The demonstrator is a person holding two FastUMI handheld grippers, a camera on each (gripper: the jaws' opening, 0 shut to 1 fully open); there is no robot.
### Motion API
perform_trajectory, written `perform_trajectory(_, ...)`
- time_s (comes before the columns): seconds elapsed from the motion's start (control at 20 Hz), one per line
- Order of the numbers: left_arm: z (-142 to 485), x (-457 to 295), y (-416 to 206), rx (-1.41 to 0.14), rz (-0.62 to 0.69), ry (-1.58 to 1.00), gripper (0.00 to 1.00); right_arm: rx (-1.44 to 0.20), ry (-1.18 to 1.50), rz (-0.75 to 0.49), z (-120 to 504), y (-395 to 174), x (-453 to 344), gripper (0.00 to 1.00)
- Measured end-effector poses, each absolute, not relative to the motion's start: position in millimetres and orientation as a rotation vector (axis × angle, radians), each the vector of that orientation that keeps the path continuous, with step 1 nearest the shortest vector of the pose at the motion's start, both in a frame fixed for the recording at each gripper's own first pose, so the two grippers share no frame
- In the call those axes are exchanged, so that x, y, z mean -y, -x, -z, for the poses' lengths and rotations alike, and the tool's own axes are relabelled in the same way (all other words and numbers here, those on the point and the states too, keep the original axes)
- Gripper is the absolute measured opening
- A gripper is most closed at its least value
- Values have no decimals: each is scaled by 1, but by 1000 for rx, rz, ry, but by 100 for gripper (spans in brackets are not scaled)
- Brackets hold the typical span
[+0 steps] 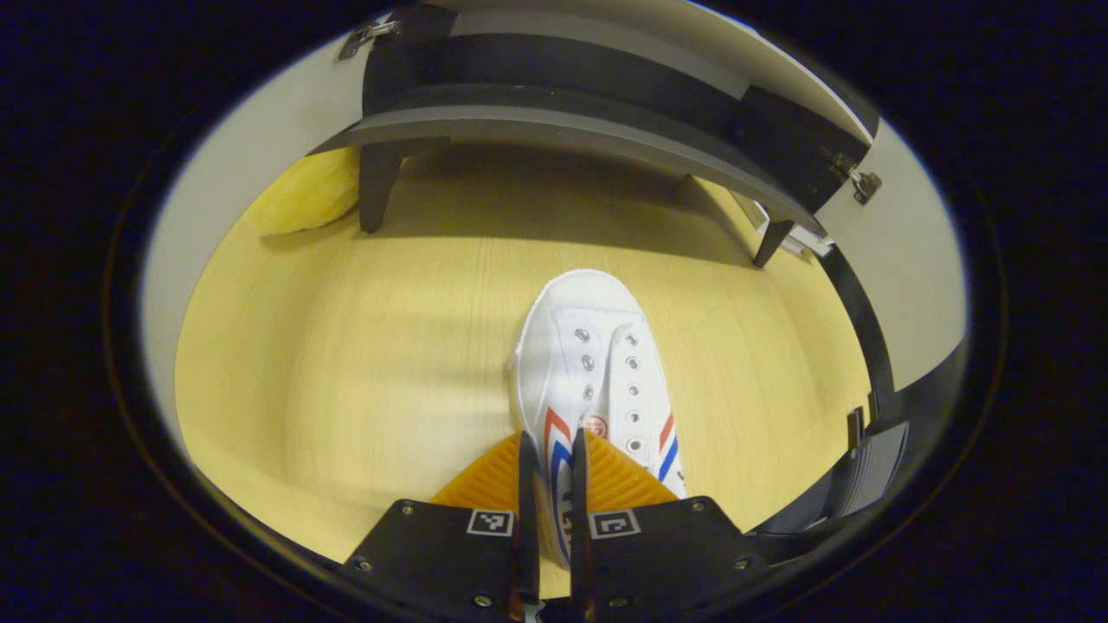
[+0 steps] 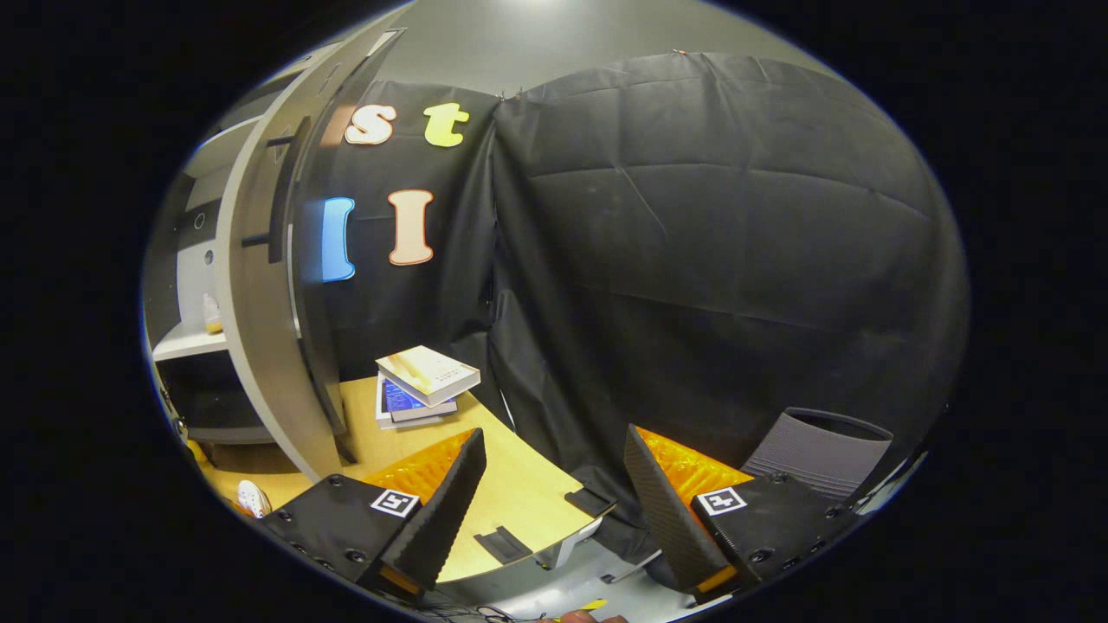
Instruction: Grab one shoe with the right hand and put it into the shoe cabinet, grab the other shoe with the left hand and put it into the shoe cabinet; then close the right door with the right hand and the left door with the left hand.
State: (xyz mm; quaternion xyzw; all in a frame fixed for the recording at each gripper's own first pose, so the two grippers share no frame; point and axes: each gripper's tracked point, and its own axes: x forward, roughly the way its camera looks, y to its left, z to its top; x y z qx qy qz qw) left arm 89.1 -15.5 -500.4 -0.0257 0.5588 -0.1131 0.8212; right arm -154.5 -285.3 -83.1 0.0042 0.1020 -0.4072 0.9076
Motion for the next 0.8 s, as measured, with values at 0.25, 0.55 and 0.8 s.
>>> perform_trajectory(0.25,492,11,-93,-1158,183,-6,17,-190,6,751,81,108,319,100)
perform_trajectory(0.55,493,10,-91,-1153,129,2,17,-175,8,642,81,60,324,100)
perform_trajectory(0.8,485,12,-103,-1106,86,36,2,-179,0,627,91,49,326,97)
